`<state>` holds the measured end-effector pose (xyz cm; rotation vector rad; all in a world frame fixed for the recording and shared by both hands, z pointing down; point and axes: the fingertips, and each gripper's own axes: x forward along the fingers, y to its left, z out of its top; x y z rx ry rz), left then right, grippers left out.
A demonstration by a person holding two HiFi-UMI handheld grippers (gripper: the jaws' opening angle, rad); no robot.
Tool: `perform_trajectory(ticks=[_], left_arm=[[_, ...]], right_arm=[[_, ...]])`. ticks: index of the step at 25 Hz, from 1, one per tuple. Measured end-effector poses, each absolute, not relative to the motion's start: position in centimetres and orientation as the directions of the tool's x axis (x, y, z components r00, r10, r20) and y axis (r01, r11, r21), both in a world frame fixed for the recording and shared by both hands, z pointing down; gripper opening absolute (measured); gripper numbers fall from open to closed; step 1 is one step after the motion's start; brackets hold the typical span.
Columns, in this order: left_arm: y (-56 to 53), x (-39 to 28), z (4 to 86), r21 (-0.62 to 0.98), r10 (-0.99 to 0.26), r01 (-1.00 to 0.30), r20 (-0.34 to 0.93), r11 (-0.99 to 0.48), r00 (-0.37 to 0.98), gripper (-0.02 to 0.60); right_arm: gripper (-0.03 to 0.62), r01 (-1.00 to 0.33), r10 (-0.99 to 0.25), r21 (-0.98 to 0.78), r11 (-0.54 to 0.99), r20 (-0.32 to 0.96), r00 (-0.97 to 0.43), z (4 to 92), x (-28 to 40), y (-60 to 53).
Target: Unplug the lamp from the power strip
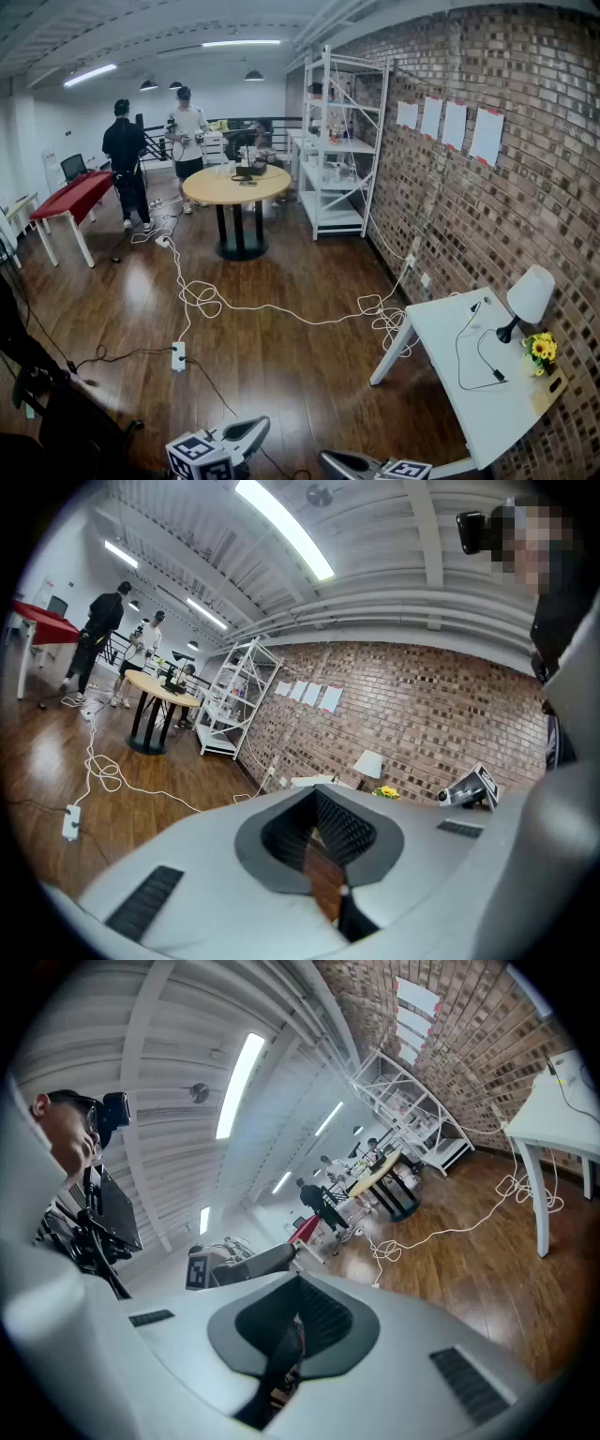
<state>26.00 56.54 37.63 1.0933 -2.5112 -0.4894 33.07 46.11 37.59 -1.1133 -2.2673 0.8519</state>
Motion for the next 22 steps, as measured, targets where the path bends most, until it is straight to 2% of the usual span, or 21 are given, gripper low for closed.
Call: perform_trajectory(ticks=[7,14,22], left_arm=[[59.1,25.2,38.2,0.518,-0.732,-0.574,0.163,0.634,-0.662,0.017],[60.0,25.2,38.0,0.485,-0.689,-0.546,0.180,0.683,-0.702,0.017],[55.9,22.5,38.2,0.467,-0.707,-0.562,0.226,0.682,-0.670,0.017]], right_arm=[[-0.012,0.566,0.843,-0.687,0.456,0.129,-0.523,37.2,31.5,49.0],[-0.012,0.583,0.867,-0.689,0.431,0.136,-0.479,37.8,30.8,49.5],[-0.012,0.561,0.841,-0.703,0.438,0.099,-0.532,38.5,28.1,45.4]])
